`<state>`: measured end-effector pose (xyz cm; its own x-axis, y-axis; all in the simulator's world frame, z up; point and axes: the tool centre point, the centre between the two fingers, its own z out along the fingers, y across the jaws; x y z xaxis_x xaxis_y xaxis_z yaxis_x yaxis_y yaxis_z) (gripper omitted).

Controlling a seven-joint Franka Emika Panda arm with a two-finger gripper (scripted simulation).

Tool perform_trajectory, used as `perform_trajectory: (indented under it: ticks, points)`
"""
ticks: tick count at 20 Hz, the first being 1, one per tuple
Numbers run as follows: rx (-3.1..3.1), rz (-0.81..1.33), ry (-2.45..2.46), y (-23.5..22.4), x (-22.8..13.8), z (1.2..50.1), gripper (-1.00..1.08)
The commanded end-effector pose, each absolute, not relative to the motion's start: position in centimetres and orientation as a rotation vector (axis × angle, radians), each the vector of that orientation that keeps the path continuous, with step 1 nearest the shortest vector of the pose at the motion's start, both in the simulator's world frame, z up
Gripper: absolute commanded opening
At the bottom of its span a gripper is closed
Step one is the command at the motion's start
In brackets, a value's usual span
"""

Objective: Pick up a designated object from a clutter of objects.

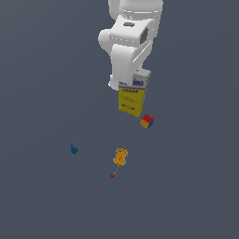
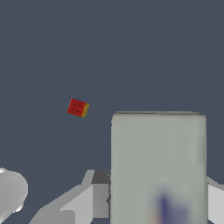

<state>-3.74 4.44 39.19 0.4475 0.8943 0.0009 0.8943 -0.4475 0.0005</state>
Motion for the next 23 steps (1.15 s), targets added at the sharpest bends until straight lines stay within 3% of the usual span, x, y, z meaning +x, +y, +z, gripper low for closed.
perform_trajectory:
  ticks: [1,11,23]
  points:
    - [-2.672,0.000,-1.651,4.1,-3.0,41.1,-1.00]
    - [-2.672,0.000,-1.651,3.3,-0.7,46.7,-1.00]
    - [-2.672,0.000,-1.651,2.9,0.3,48.8,-1.00]
